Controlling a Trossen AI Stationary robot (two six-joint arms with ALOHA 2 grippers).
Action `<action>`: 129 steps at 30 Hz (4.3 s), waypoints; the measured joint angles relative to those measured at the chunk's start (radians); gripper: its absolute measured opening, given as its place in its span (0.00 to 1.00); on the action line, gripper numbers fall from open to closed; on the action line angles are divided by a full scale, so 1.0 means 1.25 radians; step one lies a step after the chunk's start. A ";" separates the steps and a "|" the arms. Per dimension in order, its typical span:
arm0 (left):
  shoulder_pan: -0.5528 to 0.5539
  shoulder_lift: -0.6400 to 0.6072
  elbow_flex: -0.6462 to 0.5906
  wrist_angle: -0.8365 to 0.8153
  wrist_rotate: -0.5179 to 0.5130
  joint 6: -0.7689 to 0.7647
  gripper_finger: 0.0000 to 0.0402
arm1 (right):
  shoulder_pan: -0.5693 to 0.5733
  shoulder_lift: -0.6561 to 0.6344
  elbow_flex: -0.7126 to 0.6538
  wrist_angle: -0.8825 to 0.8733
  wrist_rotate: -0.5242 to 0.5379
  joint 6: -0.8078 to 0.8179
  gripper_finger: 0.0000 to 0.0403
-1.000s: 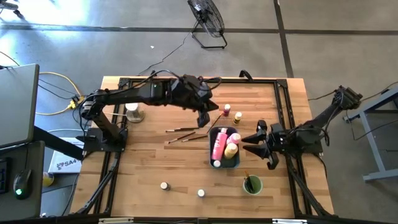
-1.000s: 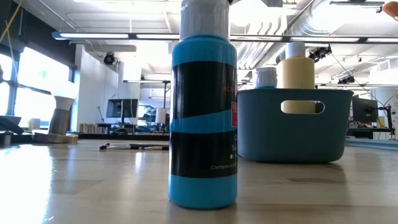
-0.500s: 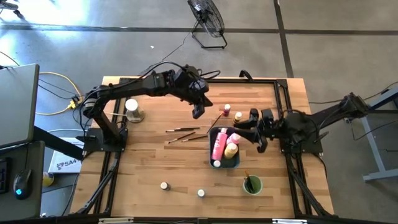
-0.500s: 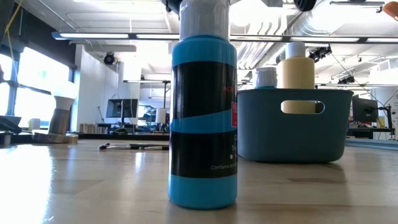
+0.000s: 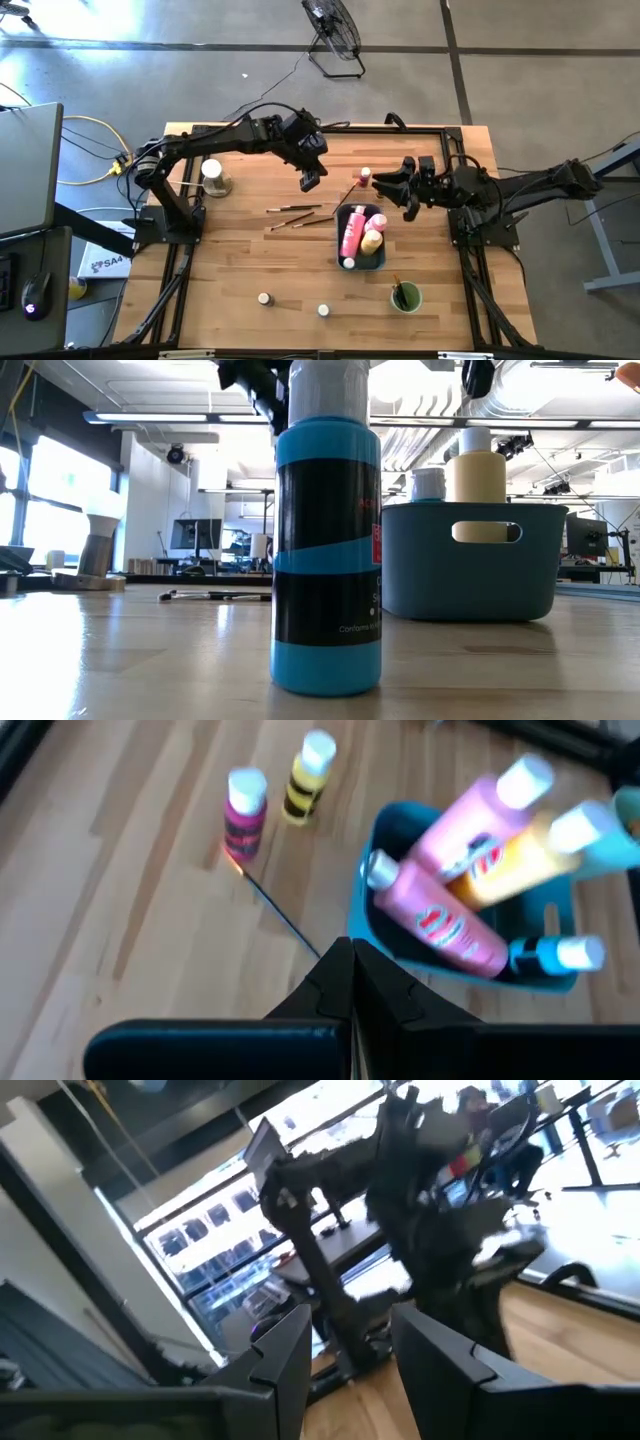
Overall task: Pick & Place Paint Supplies
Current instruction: Adjust the blue bin
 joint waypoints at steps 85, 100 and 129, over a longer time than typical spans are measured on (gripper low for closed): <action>-0.125 0.179 -0.033 0.469 -0.114 -0.556 0.01 | -0.109 -0.167 0.001 -0.143 -0.298 -0.106 0.18; -0.137 0.179 -0.033 0.413 -0.168 -0.584 0.01 | -0.109 -0.245 0.001 -0.269 -0.318 -0.114 0.00; -0.138 0.179 -0.033 0.405 -0.145 -0.556 0.01 | -0.109 -0.181 0.001 -0.274 -0.309 -0.109 0.00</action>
